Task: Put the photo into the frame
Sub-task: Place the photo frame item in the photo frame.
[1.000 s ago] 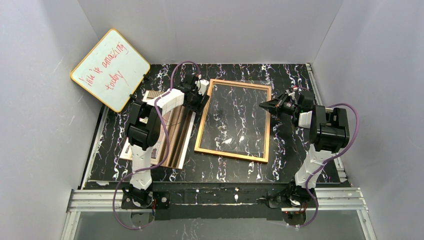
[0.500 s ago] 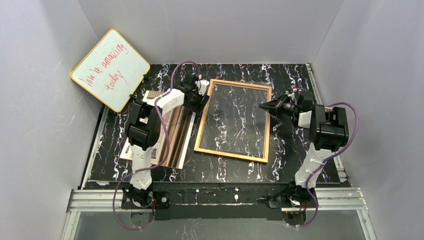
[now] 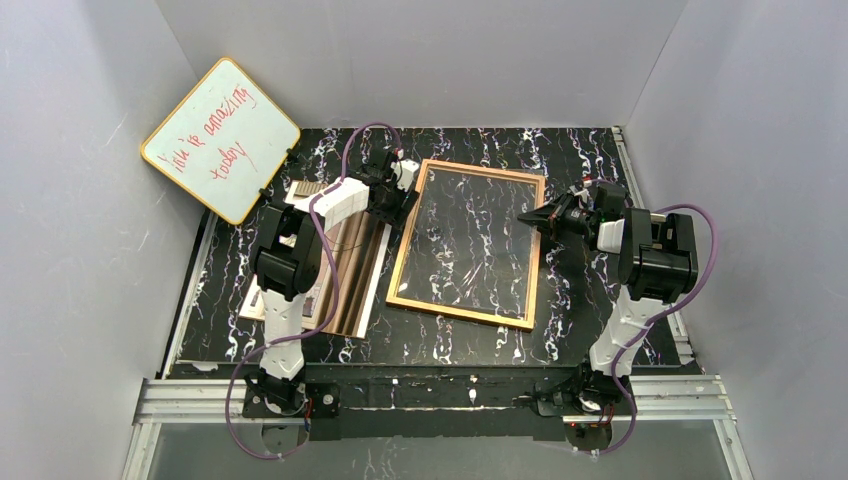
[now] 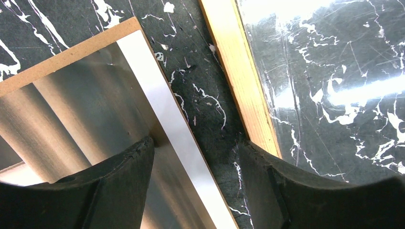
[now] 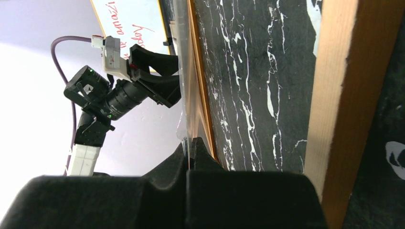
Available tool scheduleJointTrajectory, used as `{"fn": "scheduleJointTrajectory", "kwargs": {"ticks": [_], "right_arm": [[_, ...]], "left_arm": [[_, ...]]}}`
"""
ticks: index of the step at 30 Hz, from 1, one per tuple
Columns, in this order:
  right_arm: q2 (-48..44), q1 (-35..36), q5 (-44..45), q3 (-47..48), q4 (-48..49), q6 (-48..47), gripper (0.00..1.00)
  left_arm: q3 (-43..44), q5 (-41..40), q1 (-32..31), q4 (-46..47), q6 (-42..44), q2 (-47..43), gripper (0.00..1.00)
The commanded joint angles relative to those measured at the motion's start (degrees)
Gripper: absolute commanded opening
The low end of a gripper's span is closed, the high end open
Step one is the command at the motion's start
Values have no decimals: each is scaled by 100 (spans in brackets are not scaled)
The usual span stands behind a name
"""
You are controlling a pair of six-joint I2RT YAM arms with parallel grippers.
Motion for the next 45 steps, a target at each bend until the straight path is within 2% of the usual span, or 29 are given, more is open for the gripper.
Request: {"fn": "scheduleJointTrajectory", "kwargs": {"ticks": [1, 15, 23, 36, 45], "right_arm": [[-151, 12, -94, 213, -636, -465, 1], [-162, 12, 86, 239, -1126, -851, 1], [-369, 25, -44, 86, -1022, -773, 1], [-446, 32, 117, 92, -2018, -1399, 1], [-799, 134, -251, 245, -2430, -1553, 1]], "left_arm": [[-143, 160, -86, -316, -51, -31, 63], [-192, 167, -106, -285, -56, -75, 62], [-192, 203, -115, -246, -93, -46, 62], [-259, 234, -115, -157, -139, -115, 62], [-379, 309, -115, 25, -235, -89, 62]]}}
